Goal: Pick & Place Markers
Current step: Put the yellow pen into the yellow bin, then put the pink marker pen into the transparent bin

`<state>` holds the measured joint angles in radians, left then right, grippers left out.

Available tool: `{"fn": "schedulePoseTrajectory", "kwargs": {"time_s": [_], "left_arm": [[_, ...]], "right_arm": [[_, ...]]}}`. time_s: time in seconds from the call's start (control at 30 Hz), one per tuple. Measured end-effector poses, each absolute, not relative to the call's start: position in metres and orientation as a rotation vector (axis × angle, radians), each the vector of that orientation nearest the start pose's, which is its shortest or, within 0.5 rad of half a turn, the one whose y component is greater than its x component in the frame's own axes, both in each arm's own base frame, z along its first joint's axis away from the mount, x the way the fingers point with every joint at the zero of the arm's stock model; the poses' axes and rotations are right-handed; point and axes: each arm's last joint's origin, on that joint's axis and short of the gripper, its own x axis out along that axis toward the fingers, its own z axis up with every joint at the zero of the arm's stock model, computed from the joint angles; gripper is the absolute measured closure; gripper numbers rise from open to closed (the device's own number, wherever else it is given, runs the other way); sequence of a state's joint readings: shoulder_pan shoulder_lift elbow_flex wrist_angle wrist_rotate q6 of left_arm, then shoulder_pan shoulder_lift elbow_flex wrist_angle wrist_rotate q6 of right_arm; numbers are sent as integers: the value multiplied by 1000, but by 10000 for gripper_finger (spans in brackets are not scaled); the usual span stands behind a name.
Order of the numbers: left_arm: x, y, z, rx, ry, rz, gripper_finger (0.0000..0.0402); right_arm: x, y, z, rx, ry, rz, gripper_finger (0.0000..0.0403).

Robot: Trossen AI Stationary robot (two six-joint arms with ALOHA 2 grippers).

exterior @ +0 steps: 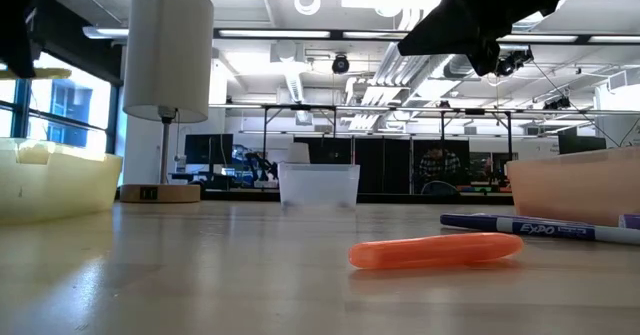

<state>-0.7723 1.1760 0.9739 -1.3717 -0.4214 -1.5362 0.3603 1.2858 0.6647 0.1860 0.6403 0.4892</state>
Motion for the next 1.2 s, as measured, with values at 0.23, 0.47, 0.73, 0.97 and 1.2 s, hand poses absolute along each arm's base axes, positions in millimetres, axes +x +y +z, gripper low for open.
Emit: {"fn": "schedulePoseTrajectory", "kwargs": {"time_s": [0.23,0.47,0.73,0.97,1.2], "left_arm": [[109,-92,217,-575,1121,705,369],[101,-82,213,-649,994,635,369],[101,-81,214,-660,978,642,339],[102,-81,212,-672,954,669,270],[103,-83,218,-691,941,657,250]], "right_arm": [[252,76,225,271,305,-360,402],[252,76,227,277,286,-362,402],[254,73,229,271,266,-365,402],[256,69,228,276,275,-361,402],[256,68,228,264,284,-343,402]]}}
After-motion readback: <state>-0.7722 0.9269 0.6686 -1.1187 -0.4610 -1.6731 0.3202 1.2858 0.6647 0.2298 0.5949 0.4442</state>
